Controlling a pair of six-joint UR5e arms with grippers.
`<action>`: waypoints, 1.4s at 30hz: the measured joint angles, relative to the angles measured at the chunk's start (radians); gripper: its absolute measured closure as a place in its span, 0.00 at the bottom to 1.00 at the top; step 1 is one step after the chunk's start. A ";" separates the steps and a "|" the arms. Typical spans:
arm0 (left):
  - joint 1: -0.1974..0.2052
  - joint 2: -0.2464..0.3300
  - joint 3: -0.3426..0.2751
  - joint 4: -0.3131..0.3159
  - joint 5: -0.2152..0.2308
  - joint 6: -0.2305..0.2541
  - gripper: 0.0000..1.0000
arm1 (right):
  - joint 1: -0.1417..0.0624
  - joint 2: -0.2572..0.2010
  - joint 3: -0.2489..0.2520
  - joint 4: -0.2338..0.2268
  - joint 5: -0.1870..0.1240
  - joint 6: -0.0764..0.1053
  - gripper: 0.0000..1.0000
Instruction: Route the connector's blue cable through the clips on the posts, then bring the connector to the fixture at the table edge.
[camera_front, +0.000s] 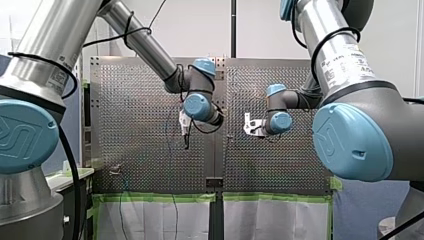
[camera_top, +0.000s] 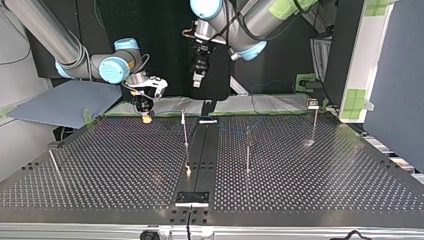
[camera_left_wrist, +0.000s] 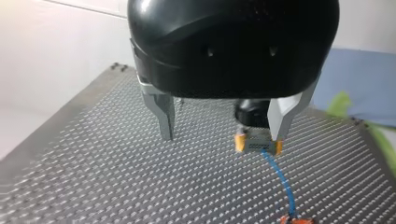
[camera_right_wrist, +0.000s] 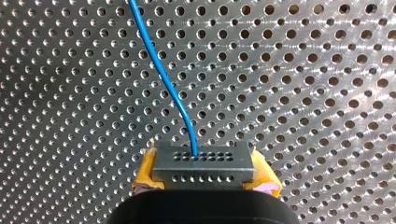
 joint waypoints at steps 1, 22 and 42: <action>0.001 0.006 -0.006 0.006 -0.002 -0.006 0.02 | 0.000 0.000 0.000 0.000 0.000 0.000 1.00; 0.000 0.170 -0.170 0.170 0.001 -0.062 0.02 | -0.011 0.000 0.000 -0.008 -0.004 0.003 1.00; -0.003 0.183 -0.328 0.328 -0.022 -0.074 0.02 | -0.012 -0.001 0.000 -0.005 -0.004 0.003 1.00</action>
